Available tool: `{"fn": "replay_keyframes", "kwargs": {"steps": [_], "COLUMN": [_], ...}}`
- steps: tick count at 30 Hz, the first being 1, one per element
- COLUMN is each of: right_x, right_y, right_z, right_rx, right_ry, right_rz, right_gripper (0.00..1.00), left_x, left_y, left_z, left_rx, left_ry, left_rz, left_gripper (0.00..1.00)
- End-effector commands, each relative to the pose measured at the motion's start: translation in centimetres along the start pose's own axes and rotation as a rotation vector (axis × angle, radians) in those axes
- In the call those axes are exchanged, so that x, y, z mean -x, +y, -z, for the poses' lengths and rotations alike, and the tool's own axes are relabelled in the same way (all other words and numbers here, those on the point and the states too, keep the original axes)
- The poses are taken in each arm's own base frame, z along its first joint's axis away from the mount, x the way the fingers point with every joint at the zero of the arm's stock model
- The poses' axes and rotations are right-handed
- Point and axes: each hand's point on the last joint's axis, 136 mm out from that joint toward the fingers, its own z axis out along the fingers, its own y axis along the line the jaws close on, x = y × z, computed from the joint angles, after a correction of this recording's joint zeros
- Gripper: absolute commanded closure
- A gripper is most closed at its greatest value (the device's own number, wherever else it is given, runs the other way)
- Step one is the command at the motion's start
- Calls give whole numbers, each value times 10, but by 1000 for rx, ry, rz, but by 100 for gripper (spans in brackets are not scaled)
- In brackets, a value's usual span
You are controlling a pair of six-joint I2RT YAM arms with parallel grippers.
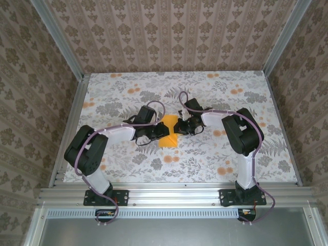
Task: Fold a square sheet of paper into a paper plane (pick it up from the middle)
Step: Fold the triangle a second time at the center of the table.
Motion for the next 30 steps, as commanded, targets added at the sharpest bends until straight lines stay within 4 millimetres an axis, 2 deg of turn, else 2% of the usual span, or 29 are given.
{"fn": "replay_keyframes", "kwargs": {"steps": [1, 10, 30], "right_x": [-11, -13, -14], "right_y": [-28, -32, -43], "right_z": [-11, -11, -8], "right_rx": [-109, -127, -176], "right_ry": [38, 38, 20], "right_rz": [-30, -37, -44], "right_gripper": [90, 91, 93], "left_x": [14, 16, 11], "left_y": [-5, 11, 28], "left_z": [-10, -25, -35], "left_rx": [-10, 49, 101], "left_ry": [-27, -6, 29], "left_rz": [3, 2, 2], "left_gripper": [87, 89, 91]}}
